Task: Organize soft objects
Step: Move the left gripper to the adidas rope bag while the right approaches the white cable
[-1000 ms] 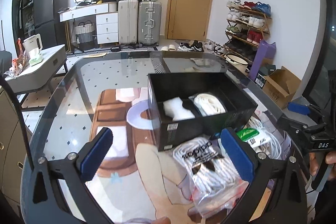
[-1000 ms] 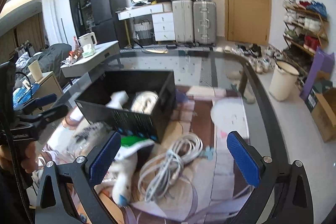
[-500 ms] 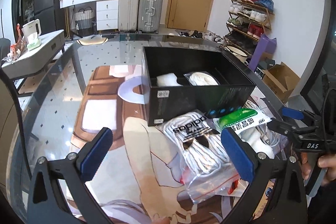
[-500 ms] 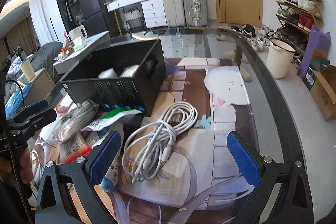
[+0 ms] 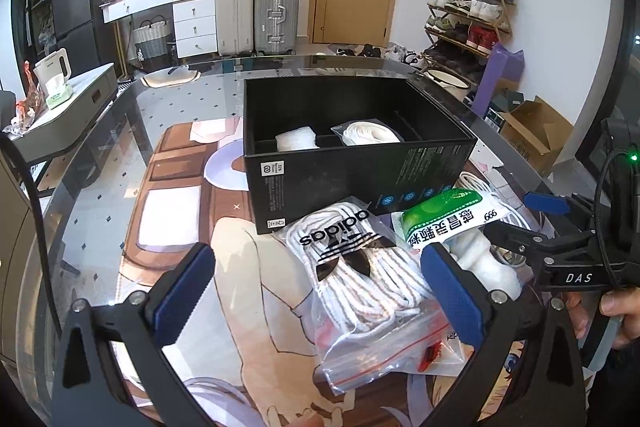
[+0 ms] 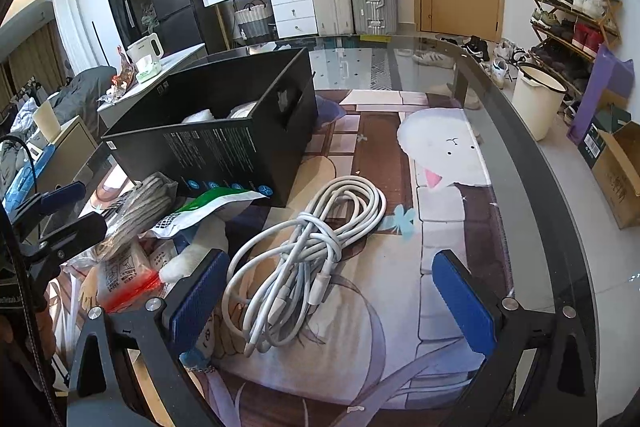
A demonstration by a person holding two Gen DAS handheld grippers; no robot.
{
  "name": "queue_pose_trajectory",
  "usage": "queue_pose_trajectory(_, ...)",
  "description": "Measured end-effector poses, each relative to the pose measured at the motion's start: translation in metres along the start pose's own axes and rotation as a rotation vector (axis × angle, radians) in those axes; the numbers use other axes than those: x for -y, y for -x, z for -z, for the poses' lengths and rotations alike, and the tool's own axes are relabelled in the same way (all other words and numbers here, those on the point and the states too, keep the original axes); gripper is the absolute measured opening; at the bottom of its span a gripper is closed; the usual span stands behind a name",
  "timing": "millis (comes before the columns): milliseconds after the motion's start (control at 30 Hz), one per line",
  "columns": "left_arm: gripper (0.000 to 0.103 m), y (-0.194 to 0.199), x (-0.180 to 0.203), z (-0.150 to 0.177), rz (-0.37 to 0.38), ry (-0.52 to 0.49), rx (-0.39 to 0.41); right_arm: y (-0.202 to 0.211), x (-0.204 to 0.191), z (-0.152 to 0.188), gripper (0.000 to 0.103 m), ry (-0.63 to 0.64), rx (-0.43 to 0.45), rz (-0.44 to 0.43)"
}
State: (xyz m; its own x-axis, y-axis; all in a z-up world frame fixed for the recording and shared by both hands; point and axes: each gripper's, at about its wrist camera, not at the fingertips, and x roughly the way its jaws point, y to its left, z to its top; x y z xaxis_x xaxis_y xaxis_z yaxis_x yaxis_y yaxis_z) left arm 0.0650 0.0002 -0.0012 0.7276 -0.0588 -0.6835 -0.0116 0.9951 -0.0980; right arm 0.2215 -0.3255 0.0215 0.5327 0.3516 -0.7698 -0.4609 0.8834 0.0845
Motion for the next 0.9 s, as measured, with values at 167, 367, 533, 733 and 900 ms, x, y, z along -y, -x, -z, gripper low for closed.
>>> queue_pose_trajectory(167, 0.103, 0.0, 0.001, 0.0, 0.006, 0.002, -0.002, -0.006, 0.0, -0.003, 0.102, 0.0, -0.011, 0.008)
queue_pose_trajectory(367, 0.103, -0.004, 0.002, -0.003, 0.019, 0.003, -0.013, -0.015, 0.001, -0.004, 0.102, -0.005, -0.046, 0.019)
queue_pose_trajectory(533, 0.103, -0.005, 0.001, -0.002, 0.027, 0.0, -0.02, -0.022, 0.003, -0.003, 0.102, 0.011, -0.079, 0.068)
queue_pose_trajectory(733, 0.103, -0.005, 0.0, -0.001, 0.032, 0.004, -0.022, -0.022, 0.008, -0.001, 0.102, 0.011, -0.085, 0.103)
queue_pose_trajectory(900, 0.103, -0.008, -0.002, -0.005, 0.043, 0.024, -0.036, -0.022, 0.009, 0.0, 0.102, 0.009, -0.085, 0.106)
